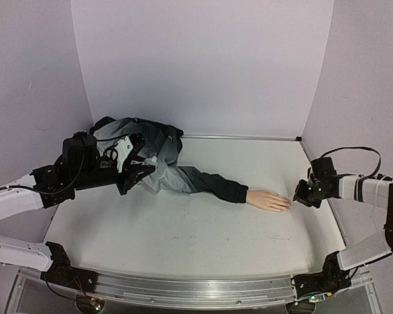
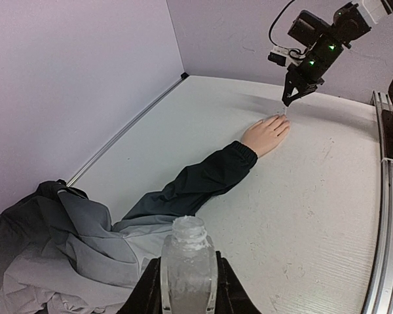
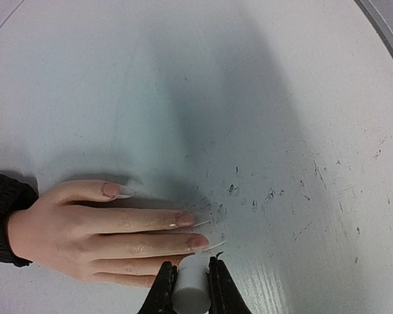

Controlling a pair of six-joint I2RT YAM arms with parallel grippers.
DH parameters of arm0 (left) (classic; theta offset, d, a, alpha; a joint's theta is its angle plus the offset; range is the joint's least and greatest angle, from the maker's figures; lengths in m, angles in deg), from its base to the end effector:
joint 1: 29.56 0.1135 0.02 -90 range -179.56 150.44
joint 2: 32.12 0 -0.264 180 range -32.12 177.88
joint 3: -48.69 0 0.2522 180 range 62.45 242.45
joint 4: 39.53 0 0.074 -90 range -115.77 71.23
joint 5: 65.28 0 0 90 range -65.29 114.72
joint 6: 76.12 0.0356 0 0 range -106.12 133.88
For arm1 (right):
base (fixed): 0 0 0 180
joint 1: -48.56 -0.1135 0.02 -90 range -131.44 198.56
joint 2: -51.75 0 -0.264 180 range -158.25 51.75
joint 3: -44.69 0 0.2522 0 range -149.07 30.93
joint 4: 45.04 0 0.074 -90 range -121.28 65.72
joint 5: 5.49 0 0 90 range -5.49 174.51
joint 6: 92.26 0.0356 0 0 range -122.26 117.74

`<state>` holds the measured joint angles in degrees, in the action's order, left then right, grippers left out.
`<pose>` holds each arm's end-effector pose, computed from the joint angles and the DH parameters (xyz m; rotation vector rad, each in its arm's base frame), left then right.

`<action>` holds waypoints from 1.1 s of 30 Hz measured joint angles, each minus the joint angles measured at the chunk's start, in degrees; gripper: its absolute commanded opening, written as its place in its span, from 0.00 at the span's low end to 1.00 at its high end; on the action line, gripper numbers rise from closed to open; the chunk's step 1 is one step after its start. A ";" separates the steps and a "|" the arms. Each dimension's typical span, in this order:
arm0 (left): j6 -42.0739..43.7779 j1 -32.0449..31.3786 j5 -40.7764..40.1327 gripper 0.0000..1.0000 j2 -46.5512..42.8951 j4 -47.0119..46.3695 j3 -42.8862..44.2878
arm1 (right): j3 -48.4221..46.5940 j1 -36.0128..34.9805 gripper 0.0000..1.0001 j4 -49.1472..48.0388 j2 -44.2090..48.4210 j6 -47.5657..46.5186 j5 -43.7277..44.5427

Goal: Paint the nails

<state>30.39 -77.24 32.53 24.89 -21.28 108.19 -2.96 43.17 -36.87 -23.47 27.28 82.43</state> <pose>0.1535 -0.1758 0.3162 1.0759 1.5336 -0.5034 0.2639 0.0262 0.1880 0.4442 2.1753 0.3798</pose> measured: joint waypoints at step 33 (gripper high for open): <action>0.02 0.00 0.00 0.00 0.00 0.00 0.00 | -0.15 0.00 0.00 -0.90 -1.40 -0.20 0.59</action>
<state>30.41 -77.24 32.53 24.89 -21.28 108.19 -3.11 43.17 -37.76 -24.87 27.08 83.02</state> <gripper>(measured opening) 0.229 0.135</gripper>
